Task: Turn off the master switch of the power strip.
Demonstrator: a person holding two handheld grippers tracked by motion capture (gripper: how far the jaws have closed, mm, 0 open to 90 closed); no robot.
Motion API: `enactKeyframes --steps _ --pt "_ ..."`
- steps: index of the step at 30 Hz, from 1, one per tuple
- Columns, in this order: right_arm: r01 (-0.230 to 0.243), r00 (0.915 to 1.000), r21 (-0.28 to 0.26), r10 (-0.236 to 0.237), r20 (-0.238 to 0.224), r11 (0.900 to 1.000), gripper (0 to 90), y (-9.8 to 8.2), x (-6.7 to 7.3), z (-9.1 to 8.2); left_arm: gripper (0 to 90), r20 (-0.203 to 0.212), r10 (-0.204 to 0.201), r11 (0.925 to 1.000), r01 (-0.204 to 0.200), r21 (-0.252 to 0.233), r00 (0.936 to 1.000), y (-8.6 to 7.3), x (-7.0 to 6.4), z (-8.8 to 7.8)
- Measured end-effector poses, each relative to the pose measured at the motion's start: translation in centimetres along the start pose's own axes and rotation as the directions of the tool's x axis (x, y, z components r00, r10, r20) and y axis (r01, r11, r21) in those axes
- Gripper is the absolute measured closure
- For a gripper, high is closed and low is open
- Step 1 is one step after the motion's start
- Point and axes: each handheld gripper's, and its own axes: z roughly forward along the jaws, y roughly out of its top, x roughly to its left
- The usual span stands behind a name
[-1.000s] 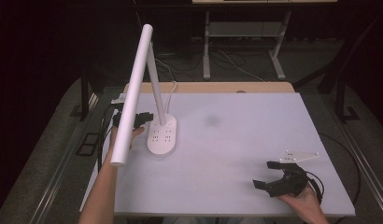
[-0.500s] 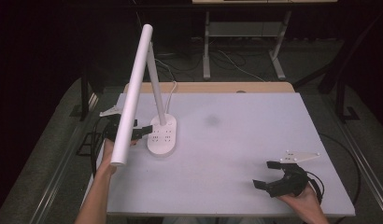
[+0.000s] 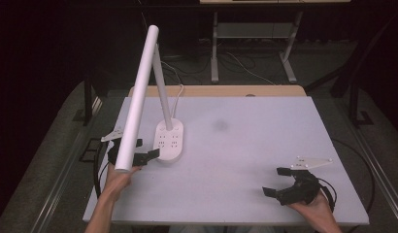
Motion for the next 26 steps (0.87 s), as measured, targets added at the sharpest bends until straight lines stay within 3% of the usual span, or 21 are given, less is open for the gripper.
enactKeyframes --steps 15,19,26 --pt "0.009 1.0 -0.012 -0.009 -0.003 1.0 0.3 0.1 0.0 -0.1 0.0 0.041 0.059 0.9983 -0.059 0.002 0.9974 -2.7 -3.8 -1.1" --pt "0.005 1.0 -0.012 -0.005 -0.005 1.0 0.3 0.1 0.1 -0.2 0.0 0.064 0.054 0.9985 -0.054 -0.009 0.9965 -3.4 -4.5 -1.2" --pt "0.003 1.0 -0.025 -0.003 -0.008 1.0 0.3 0.1 0.1 -0.4 0.1 0.084 0.086 0.9956 -0.089 0.029 0.9927 -4.3 -5.4 -0.7"
